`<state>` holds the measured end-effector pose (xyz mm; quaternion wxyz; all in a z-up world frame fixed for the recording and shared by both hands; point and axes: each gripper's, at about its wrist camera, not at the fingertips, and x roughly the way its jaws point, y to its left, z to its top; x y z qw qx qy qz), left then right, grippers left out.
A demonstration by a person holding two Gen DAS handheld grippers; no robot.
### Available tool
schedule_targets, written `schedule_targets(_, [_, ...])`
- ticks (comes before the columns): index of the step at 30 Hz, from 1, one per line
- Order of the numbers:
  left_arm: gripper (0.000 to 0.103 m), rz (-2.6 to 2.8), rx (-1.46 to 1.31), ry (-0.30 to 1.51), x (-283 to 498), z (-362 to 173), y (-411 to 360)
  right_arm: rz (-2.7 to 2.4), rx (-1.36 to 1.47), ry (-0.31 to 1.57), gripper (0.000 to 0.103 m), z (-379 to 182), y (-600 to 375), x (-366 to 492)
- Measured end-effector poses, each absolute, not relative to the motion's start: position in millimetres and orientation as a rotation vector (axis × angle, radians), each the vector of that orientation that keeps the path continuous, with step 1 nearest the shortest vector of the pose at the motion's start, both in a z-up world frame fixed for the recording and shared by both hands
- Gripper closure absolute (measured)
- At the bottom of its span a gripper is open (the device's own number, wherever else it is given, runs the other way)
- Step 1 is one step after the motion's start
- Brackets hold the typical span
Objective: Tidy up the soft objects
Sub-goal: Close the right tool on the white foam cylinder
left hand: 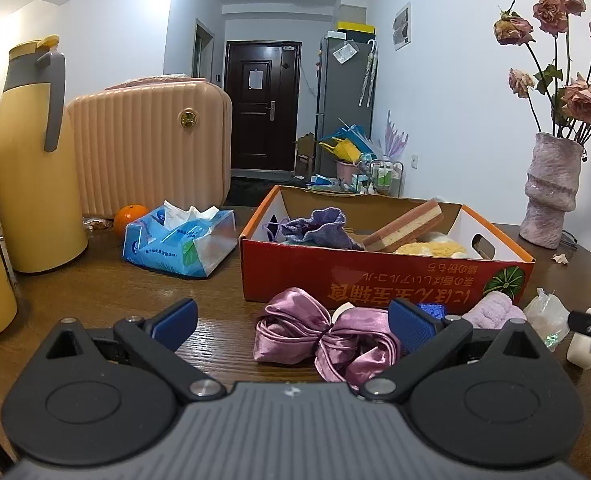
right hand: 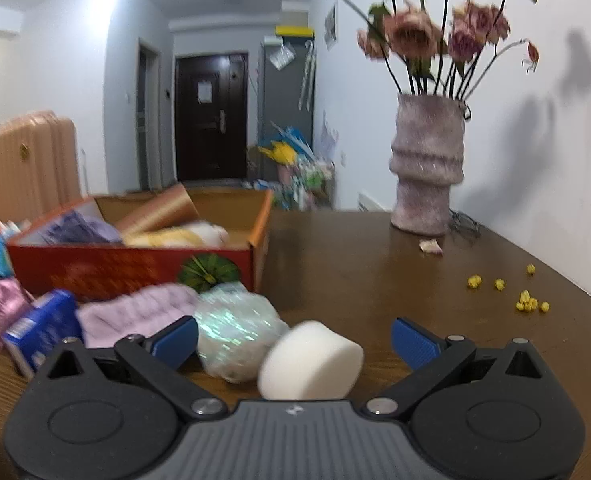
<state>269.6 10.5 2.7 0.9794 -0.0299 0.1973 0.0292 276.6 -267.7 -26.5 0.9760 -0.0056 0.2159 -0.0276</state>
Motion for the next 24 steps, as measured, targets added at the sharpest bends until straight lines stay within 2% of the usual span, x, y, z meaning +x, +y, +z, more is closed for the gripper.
schedule_targets(3, [0.000,0.060,-0.057,0.400,270,2,10,-0.082,-0.023,0.497,0.002,-37,-272,294])
schedule_targets(6, [0.000,0.061,-0.052,0.403,270,1,9,-0.082,0.001,0.547,0.011,-43,-278,309])
schedule_targets(9, [0.000,0.062,-0.051,0.407,271,0,9,-0.068,0.032,0.575,0.028,-47,-284,320])
schedule_targets(11, [0.000,0.063,-0.049,0.410,272,-1,9,-0.042,0.057,0.600,0.057,-50,-288,325])
schedule_targets(14, [0.000,0.063,-0.050,0.414,273,-2,9,0.002,0.105,0.626,0.061,-52,-293,328])
schedule_targets(24, [0.000,0.059,-0.052,0.413,273,-1,9,0.015,0.081,0.436,0.064,-31,-284,296])
